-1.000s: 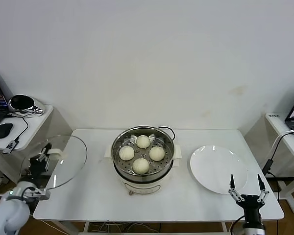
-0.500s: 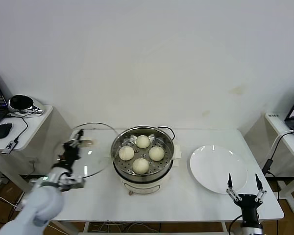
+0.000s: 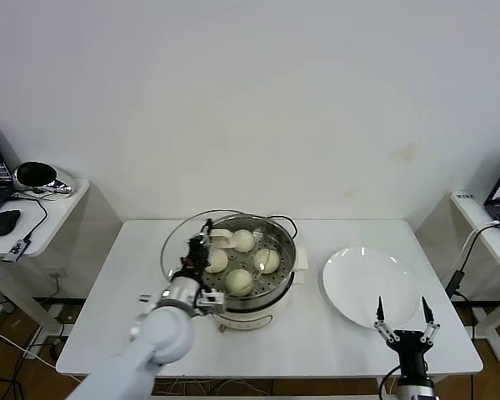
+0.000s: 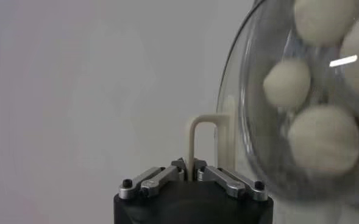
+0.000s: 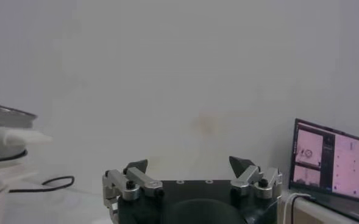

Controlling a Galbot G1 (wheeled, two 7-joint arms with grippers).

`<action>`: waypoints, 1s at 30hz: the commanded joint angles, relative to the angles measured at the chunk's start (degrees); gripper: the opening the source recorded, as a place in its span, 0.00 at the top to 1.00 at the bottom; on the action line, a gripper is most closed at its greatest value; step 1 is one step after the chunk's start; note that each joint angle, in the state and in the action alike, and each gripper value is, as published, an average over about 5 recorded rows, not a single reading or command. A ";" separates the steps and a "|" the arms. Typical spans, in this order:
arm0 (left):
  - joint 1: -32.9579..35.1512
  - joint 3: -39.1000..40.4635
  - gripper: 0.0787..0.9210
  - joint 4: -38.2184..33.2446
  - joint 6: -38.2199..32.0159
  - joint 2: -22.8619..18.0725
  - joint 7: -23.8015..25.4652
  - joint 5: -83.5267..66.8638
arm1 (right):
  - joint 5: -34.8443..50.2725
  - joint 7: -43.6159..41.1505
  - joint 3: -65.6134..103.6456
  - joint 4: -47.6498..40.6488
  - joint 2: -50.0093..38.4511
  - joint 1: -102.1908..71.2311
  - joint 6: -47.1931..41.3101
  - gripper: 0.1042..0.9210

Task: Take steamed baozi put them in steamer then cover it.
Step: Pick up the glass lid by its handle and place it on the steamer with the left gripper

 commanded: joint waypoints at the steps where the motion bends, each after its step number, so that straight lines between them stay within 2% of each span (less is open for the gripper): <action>1: -6.36 7.74 0.92 6.39 3.73 -7.78 2.56 7.35 | -0.73 0.11 -0.41 -0.84 0.17 0.11 0.13 0.12; 9: -6.74 7.74 0.92 9.62 3.05 -8.83 2.38 8.01 | -0.63 0.25 -0.41 -0.49 0.18 -0.21 0.30 0.12; 30: -4.53 7.53 0.92 9.14 2.34 -9.22 2.50 8.94 | -0.64 0.23 -0.56 -0.88 0.14 -0.34 0.65 0.12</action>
